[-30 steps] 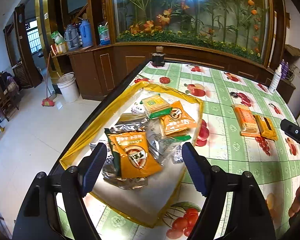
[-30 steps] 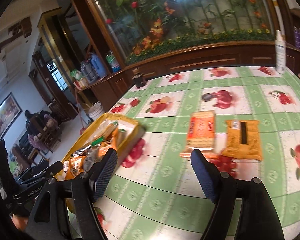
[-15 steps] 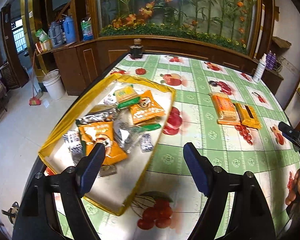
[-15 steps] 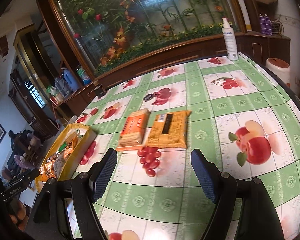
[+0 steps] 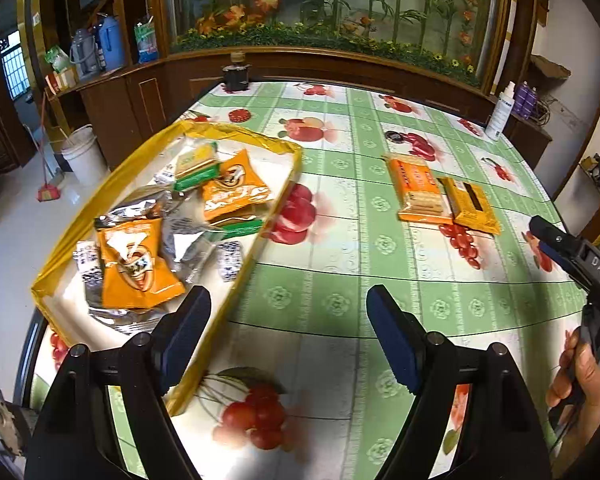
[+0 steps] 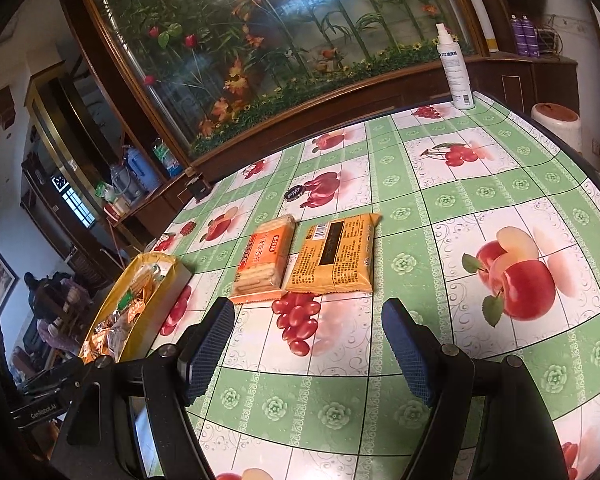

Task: Organize snacks
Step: 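Move both grippers back toward the orange and yellow-brown packs on the table, then grasp the orange soda-cracker pack with the left gripper while the right grasps the yellow-brown biscuit bag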

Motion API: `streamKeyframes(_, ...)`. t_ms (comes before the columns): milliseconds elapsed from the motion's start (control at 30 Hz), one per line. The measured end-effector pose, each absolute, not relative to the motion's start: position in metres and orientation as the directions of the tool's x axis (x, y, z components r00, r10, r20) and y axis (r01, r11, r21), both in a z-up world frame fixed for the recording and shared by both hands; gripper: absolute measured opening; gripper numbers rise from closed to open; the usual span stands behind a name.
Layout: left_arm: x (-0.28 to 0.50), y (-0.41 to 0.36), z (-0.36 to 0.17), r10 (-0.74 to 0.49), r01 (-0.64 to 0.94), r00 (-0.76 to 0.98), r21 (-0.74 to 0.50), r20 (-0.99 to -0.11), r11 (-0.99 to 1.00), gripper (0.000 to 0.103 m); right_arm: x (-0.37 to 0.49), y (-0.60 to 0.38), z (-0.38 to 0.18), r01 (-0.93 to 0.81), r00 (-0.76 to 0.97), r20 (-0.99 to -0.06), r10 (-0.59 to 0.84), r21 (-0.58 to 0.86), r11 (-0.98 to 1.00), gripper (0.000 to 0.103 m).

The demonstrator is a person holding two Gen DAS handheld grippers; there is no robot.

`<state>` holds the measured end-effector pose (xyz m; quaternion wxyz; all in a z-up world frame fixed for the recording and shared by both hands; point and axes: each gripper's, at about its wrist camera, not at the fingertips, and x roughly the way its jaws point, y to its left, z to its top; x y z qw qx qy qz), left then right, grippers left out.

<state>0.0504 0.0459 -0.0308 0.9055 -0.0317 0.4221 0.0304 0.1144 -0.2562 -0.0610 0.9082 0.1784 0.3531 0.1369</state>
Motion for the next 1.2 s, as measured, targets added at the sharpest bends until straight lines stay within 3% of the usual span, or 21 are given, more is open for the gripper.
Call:
streamKeyframes(267,0.073,0.033,-0.039,-0.019,-0.041,0.618,-0.057,-0.786,0.998,0.08,0.132,-0.256,-0.073,-0.046,0.695,-0.64,0.328,0.416,0.908,0.079)
streamKeyframes(633,0.144,0.005,-0.045,-0.072,-0.013,0.582,-0.098,-0.81,0.995,0.08,0.214,-0.221,-0.1,0.001,0.604,-0.761,0.236,0.297,0.955,0.079)
streamKeyframes(767,0.174,-0.018,-0.049,-0.09,0.02,0.567,-0.095,-0.819,0.995,0.08,0.23,-0.199,-0.11,-0.009,0.588,-0.806,0.075,0.086,0.996,0.079)
streamKeyframes(800,0.18,-0.023,-0.052,-0.096,0.029,0.557,-0.097,-0.825,0.995,0.08,0.229,-0.197,-0.111,-0.018,0.594,-0.802,0.054,0.054,0.998,0.074)
streamKeyframes(1200,0.243,-0.087,-0.083,-0.066,0.066,0.5,-0.038,-0.864,0.997,0.08,0.163,-0.261,-0.071,-0.027,0.684,-0.703,0.197,0.245,0.969,0.072)
